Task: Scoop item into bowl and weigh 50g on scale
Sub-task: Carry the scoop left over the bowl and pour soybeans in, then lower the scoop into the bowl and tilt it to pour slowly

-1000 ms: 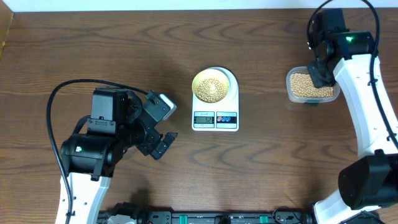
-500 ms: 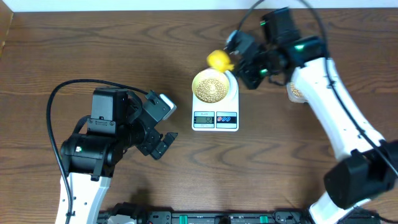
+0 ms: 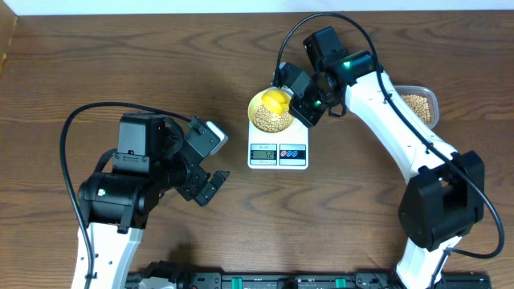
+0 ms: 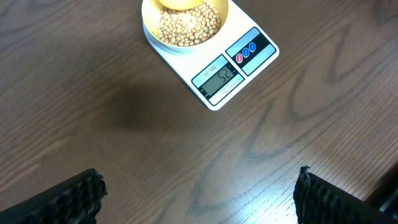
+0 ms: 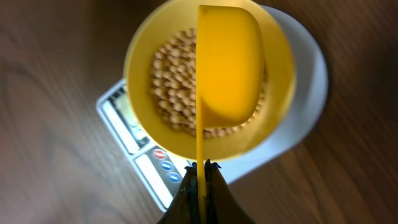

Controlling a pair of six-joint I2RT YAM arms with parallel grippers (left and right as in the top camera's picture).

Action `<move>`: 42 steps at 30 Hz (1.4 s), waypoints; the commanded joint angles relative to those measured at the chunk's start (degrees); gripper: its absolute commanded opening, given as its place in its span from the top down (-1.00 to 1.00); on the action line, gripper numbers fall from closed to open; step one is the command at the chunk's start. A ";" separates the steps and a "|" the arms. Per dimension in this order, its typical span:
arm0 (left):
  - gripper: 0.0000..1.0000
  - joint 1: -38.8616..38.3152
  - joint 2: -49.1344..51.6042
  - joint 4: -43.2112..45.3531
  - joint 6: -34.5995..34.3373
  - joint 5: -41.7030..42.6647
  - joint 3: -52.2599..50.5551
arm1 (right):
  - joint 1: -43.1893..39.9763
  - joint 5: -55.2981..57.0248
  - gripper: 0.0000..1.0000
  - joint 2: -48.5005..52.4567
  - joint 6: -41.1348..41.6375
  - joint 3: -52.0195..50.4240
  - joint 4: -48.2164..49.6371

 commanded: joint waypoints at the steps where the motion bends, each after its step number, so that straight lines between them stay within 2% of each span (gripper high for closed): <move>1: -0.98 0.31 0.02 -0.09 0.98 -0.13 1.09 | 0.33 3.82 0.98 0.13 -0.87 0.81 -0.04; 12: -0.98 0.31 0.02 -0.09 0.98 -0.13 1.09 | 0.96 4.37 0.98 2.25 -1.29 0.81 -0.42; 20: -0.98 0.31 0.02 -0.09 0.98 -0.13 1.09 | 0.76 14.80 0.98 2.25 -0.31 0.81 0.22; 42: -0.98 0.31 0.02 -0.09 0.98 -0.11 1.09 | 4.52 14.56 0.98 2.25 -0.24 0.81 0.79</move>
